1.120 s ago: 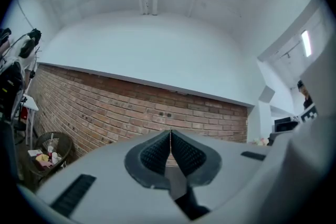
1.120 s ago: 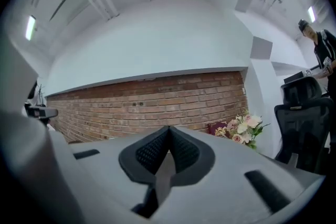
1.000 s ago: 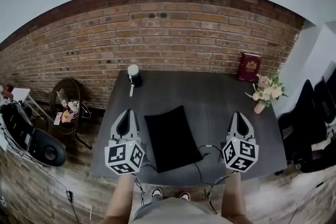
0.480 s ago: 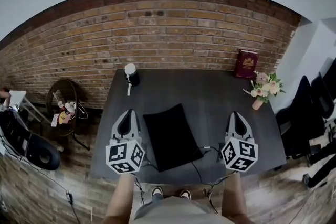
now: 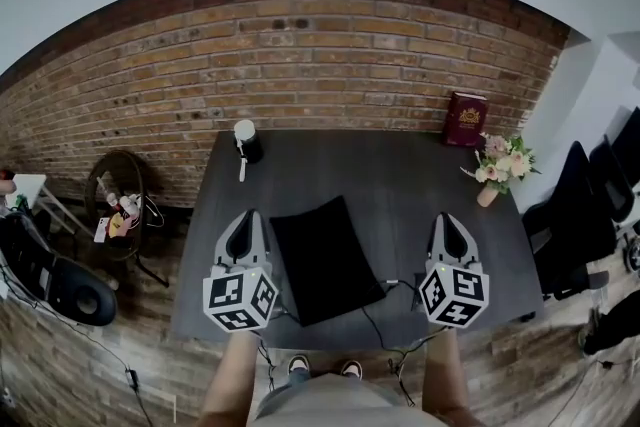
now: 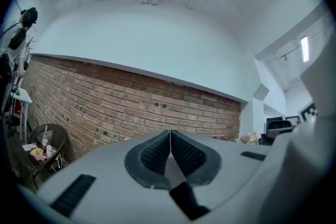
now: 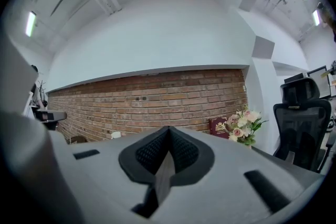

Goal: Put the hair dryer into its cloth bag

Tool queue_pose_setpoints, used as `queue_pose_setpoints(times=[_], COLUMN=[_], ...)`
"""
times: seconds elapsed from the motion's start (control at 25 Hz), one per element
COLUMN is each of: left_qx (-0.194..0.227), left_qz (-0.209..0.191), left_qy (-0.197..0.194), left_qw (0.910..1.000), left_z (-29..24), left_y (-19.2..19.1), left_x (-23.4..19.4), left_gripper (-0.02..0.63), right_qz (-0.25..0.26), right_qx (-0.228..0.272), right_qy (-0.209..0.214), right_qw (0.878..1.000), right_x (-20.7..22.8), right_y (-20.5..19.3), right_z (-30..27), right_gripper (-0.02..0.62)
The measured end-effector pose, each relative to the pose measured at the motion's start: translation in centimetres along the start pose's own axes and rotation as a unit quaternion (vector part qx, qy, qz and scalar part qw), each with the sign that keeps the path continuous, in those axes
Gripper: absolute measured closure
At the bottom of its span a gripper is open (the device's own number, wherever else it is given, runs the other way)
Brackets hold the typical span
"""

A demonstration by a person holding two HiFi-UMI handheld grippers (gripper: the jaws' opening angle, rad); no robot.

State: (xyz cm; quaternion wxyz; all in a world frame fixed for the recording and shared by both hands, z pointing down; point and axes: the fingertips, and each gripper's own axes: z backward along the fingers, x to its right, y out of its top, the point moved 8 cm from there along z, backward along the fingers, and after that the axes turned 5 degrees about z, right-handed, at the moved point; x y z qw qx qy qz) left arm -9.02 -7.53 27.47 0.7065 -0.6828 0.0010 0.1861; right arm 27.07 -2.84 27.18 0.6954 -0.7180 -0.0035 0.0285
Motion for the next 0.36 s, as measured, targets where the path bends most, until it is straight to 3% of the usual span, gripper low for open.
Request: queue_pose_setpoints(times=[0.36], left_qx=[-0.013], left_qz=[0.013], left_qy=[0.004], left_qw=[0.9998], left_z=[-0.29], left_y=[-0.75], left_x=[-0.19], left_gripper=[0.597], right_qz=[-0.001], right_qx=[-0.007], right_qy=[0.0], right_qw=[1.0], right_x=[0.28], right_y=[-0.58], right_z=[0.22], right_gripper=[0.595])
